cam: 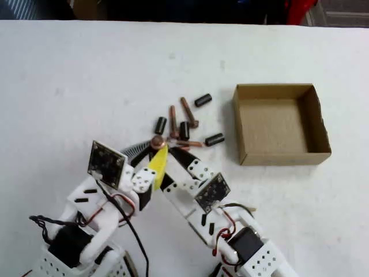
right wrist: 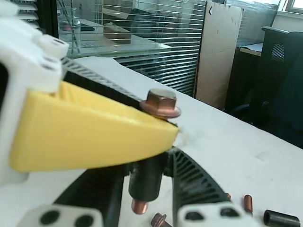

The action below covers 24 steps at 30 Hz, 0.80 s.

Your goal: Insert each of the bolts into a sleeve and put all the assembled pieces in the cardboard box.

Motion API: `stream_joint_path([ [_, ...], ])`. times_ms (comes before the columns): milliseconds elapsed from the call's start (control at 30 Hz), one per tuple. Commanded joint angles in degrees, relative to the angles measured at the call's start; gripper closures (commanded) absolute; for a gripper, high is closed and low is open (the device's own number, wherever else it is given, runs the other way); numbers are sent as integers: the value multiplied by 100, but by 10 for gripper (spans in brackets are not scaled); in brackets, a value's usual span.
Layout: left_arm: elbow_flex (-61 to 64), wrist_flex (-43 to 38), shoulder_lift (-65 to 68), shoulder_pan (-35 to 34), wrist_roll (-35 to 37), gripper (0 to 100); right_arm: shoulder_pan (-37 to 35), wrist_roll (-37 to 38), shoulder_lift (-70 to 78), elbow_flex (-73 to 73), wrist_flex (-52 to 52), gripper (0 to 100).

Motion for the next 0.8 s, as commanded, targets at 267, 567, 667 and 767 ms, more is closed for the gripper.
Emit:
stream_joint_path([
  [267, -79, 26, 57, -295, -35, 709, -4, 70, -75, 53, 189, 981],
  [567, -79, -316, 57, -611, -44, 706, -4, 70, -84, 53, 189, 981],
  [667, -88, -659, 57, -664, -44, 706, -4, 88, -75, 53, 198, 981],
  [767, -149, -818, 57, -1042, -44, 710, 4, 114, -40, 53, 215, 981],
])
